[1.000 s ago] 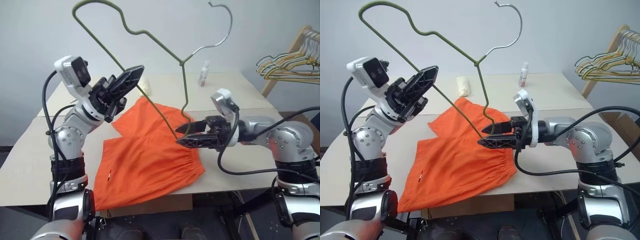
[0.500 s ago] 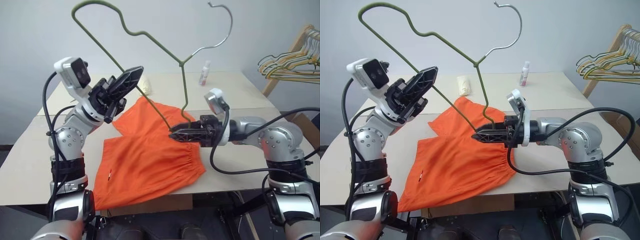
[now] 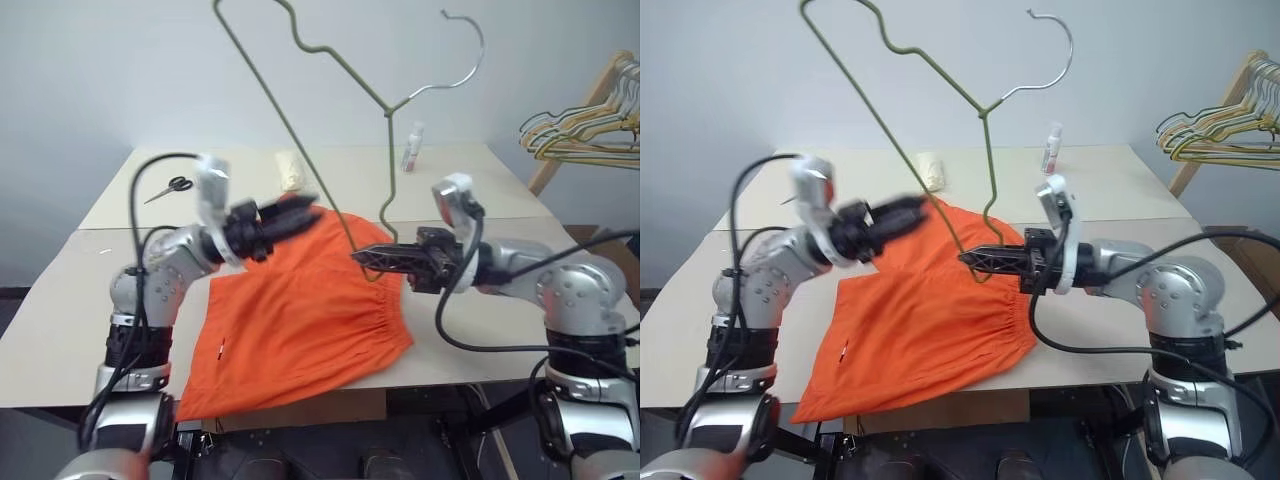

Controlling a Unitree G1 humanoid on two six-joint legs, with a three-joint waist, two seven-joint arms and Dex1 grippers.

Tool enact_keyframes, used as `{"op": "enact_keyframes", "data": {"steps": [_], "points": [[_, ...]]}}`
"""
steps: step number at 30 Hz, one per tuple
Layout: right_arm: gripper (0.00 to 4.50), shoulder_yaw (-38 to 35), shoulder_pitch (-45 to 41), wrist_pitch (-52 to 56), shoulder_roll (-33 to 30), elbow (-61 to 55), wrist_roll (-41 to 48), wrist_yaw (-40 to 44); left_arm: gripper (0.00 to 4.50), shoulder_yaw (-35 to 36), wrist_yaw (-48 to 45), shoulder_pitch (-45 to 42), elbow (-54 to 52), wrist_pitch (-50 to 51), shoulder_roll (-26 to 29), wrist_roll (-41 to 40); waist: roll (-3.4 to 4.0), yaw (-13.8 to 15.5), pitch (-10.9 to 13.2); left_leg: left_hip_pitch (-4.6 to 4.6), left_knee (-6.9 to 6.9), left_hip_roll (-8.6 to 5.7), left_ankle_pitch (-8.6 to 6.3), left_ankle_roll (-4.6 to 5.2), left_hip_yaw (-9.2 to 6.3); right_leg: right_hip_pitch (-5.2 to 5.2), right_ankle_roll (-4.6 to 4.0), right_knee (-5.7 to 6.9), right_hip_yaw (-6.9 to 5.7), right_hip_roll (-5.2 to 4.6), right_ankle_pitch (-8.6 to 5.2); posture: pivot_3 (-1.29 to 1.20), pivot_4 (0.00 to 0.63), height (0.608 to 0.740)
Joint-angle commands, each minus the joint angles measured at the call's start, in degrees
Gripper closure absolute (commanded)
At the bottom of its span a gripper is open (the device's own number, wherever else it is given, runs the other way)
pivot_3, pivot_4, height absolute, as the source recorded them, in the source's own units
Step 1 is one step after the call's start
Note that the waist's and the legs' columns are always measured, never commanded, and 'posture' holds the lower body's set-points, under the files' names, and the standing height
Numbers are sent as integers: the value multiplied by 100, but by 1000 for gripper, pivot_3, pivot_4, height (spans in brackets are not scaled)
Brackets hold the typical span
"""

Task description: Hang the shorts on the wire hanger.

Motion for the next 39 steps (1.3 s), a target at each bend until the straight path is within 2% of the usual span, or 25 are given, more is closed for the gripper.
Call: {"op": "enact_keyframes", "data": {"steps": [1, 4, 10, 14, 18, 22, 29, 39], "points": [[4500, -826, 613, 399, -486, -383, 603, -428, 844, -639, -280, 243, -86, -631, 425, 1089, 1, 1, 1, -1, -2, 2, 0, 0, 0, -2, 0, -4, 0, 1, 0, -38, 0, 740], [4500, -1319, 1577, 776, -1014, -557, 894, -589, 51, -847, -415, 417, -204, -1095, 635, 1579, 0, 59, 1, -7, -1, 5, -5, 7, -2, -2, -1, -8, -5, -5, -1, -45, 0, 740], [4500, -1989, 3628, 1318, -1850, -361, 822, -424, 51, -1239, -740, 600, -257, -2271, 937, 2561, 10, 76, -5, -4, 1, 8, -12, 18, 3, 15, 0, -15, -5, -19, 0, -68, 0, 740], [4500, -2101, 4507, 1049, -2233, 62, 331, 242, 51, -1099, -1064, 699, -481, -2192, 955, 2240, 22, 8, -13, 2, 5, 15, -14, 23, 14, 22, 4, -13, -1, -9, 1, -79, 0, 740], [4500, -1628, 4567, 1310, -2889, 1080, 28, 1095, 51, -1072, -1291, 818, -693, -2213, 1086, 2213, 36, -68, -21, 11, 15, 17, -20, 35, 35, 30, 15, -13, 18, 2, 5, -70, 0, 740], [4500, -1047, 4326, 1050, -3137, 1710, -495, 1540, 51, -1060, -1330, 940, -768, -2202, 1114, 2244, 34, -84, -19, 71, 13, 36, -30, 51, 42, 99, 19, -32, 16, 22, 3, -61, 0, 740], [4500, -133, 3789, 745, -3017, 2085, -1135, 2062, 51, -1038, -1214, 1095, -899, -2159, 1102, 2318, 36, -65, -19, 84, 14, 37, -33, 55, 58, 104, 25, -31, 28, 22, 1, -41, 0, 740], [4500, 74, 3573, 627, -2885, 2157, -1337, 2463, 51, -891, -1174, 1165, -972, -2022, 1122, 2175, 37, 21, -20, 84, 16, 35, -34, 55, 58, 104, 28, -31, 31, 17, 4, -33, 0, 740]]}}
